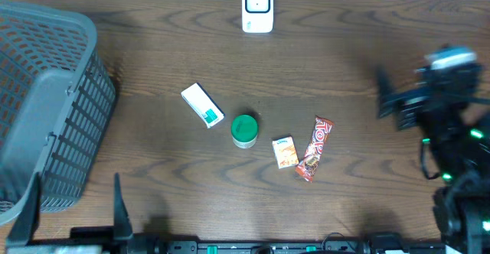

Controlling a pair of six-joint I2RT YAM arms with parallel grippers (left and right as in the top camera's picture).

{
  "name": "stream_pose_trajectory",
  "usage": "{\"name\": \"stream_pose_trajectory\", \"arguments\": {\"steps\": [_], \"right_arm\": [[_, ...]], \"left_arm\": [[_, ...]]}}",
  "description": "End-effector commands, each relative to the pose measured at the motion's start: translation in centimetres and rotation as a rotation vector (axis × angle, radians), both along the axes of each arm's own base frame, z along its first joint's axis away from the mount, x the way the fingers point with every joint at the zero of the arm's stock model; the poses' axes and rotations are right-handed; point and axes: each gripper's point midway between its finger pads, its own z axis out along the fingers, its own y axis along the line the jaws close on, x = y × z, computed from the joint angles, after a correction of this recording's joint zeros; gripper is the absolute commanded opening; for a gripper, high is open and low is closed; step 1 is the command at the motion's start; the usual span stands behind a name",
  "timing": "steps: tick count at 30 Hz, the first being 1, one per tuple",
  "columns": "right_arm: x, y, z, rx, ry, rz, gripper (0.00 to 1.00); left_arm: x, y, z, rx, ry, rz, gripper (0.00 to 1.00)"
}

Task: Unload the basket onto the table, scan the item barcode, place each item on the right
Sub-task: 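Move the right gripper over the chocolate bar and grasp it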

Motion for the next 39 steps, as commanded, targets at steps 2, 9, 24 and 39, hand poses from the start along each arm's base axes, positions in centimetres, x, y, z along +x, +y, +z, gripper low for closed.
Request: {"name": "stream_pose_trajectory", "arguments": {"steps": [2, 9, 24, 39], "right_arm": [[-1.4, 3.5, -7.8, -0.194, 0.171, 0.160, 0.99], [-2.4, 4.5, -17.5, -0.280, 0.352, 0.217, 0.99], [1.0, 8.3, -1.6, 0.354, 0.017, 0.214, 0.99], [-1.2, 7.9, -18.8, 0.038, 0.643, -0.004, 0.99]], "left_arm": [[0.6, 0.1, -3.3, 0.006, 0.130, 0.009, 0.86], [0.9, 0.1, -7.3, -0.001, 0.295, 0.008, 0.86], [0.9, 0.1, -7.5, -0.002, 0.305, 0.008, 0.86], [-0.4, 0.1, -15.1, -0.016, 0.620, 0.006, 0.86]]}}
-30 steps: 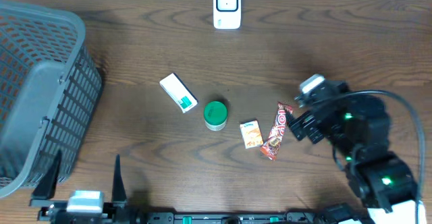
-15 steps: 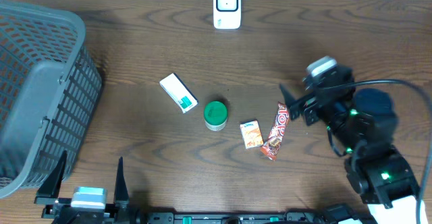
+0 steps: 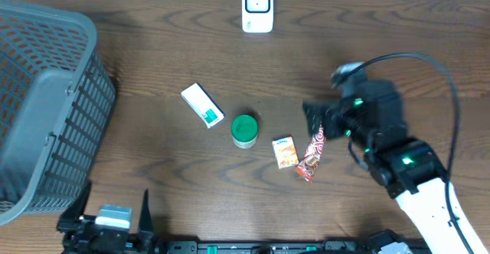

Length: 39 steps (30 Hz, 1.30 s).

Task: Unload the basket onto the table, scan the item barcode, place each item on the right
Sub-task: 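Move the right gripper over the chocolate bar and grasp it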

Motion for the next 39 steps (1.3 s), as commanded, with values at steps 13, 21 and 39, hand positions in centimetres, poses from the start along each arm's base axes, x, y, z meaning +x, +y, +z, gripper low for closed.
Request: {"name": "stream_pose_trajectory", "arguments": {"steps": [13, 21, 39], "right_arm": [[-8.2, 0.7, -6.2, -0.187, 0.349, -0.086, 0.99], [-9.6, 1.4, -11.6, -0.233, 0.609, -0.194, 0.99], [-10.5, -0.4, -15.0, -0.506, 0.527, -0.163, 0.99]], "left_arm": [[-2.7, -0.3, -6.0, 0.007, 0.258, -0.014, 0.86], [-2.7, -0.3, -6.0, 0.007, 0.258, -0.014, 0.86], [-2.7, -0.3, -6.0, 0.007, 0.257, -0.014, 0.86]]}}
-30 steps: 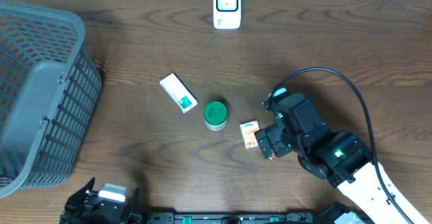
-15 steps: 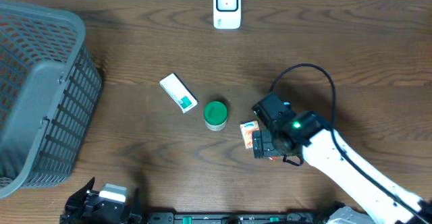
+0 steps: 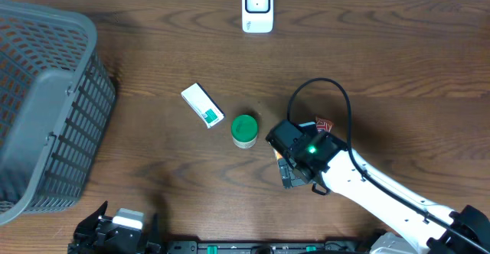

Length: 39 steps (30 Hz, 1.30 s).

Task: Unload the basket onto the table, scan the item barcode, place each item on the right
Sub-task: 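Move the right gripper over the chocolate bar and grasp it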

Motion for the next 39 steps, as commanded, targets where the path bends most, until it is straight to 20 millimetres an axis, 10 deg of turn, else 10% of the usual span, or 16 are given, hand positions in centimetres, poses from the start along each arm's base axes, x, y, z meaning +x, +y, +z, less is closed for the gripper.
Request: {"name": "stream_pose_trajectory", "arguments": {"steps": [1, 33, 39], "right_arm": [[-0.3, -1.6, -1.4, -0.070, -0.027, -0.003, 0.99], [1.2, -1.1, -6.5, -0.150, -0.014, 0.319, 0.99], [0.8, -1.2, -8.1, -0.171, 0.033, 0.322, 0.70]], "left_arm": [[-0.1, -0.1, 0.1, 0.000, -0.009, -0.006, 0.86], [-0.1, -0.1, 0.1, 0.000, -0.009, -0.006, 0.86], [-0.1, -0.1, 0.1, 0.000, -0.009, -0.006, 0.86]]}}
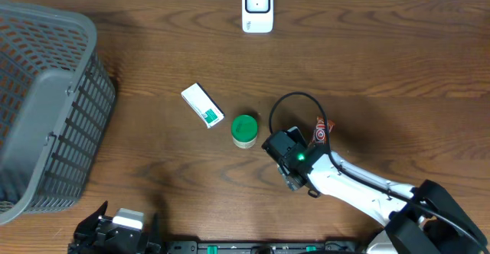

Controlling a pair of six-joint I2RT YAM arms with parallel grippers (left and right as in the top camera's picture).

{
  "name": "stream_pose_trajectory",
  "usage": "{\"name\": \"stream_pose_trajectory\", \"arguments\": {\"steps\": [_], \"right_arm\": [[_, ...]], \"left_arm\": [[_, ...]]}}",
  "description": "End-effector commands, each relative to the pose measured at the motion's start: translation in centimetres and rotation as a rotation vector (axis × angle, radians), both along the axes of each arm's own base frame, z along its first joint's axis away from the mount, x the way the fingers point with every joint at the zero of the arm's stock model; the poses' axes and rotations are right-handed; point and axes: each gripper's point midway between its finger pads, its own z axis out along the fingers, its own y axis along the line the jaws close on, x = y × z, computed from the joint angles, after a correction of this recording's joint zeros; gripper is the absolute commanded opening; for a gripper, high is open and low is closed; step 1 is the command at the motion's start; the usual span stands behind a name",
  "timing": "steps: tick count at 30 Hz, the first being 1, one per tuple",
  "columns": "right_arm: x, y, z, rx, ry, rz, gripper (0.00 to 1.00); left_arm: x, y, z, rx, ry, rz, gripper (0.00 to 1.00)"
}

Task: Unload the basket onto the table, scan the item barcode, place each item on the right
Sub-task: 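Move the right gripper over the chocolate bar and grasp it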

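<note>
My right gripper [285,153] is low over the table's middle, its dark head with a green light covering the spot just right of the green round tub [244,130]. Its fingers are hidden under the head, so their state and any hold do not show. A red snack bar [321,131] pokes out from behind the arm. A white and green box [203,105] lies to the left. The white scanner [257,8] stands at the far edge. The small orange box is hidden. My left gripper [122,225] sits at the near left edge, its tips apart.
A large grey mesh basket [46,101] fills the left side of the table. The right arm's white link [360,193] and a black cable loop [295,101] stretch from the near right corner toward the middle.
The right gripper has shifted a little left and farther from the near edge, closer to the green tub. More of the red snack bar shows. The left arm has not moved.
The right arm was first folded at the right edge, with the orange box and snack bar lying uncovered. Then its gripper was beside the snack bar. Then it covered the orange box, and it still does. The left arm drew back toward the near edge.
</note>
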Motion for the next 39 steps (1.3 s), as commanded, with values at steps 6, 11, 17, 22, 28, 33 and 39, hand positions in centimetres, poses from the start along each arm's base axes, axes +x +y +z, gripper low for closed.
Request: {"name": "stream_pose_trajectory", "arguments": {"steps": [6, 11, 17, 22, 28, 33, 39], "right_arm": [[-1.5, -1.3, -2.0, -0.062, 0.069, 0.005, 0.24], [-1.4, -1.2, -2.0, -0.060, 0.067, 0.005, 0.19], [-1.3, -0.9, -1.8, -0.049, 0.069, 0.001, 0.01], [-1.4, -0.3, -1.1, -0.013, 0.079, -0.002, 0.01], [-1.6, 1.1, 2.4, 0.112, 0.086, -0.049, 0.01], [-3.7, 4.1, 9.6, 0.449, 0.171, -0.016, 0.01], [-6.6, 7.9, 16.8, 0.980, 0.353, 0.059, 0.01]], "left_arm": [[-0.1, -0.1, 0.1, 0.001, -0.011, -0.007, 0.86], [1.5, -0.7, 3.6, 0.015, -0.171, -0.050, 0.86], [2.7, -2.4, 10.7, 0.005, -0.470, -0.149, 0.86], [2.5, -2.4, 9.2, -0.003, -0.405, -0.148, 0.86], [2.5, -2.4, 8.6, -0.006, -0.383, -0.148, 0.86], [2.3, -2.4, 7.7, -0.011, -0.342, -0.147, 0.86], [2.0, -2.4, 6.6, -0.016, -0.295, -0.146, 0.86]]}}
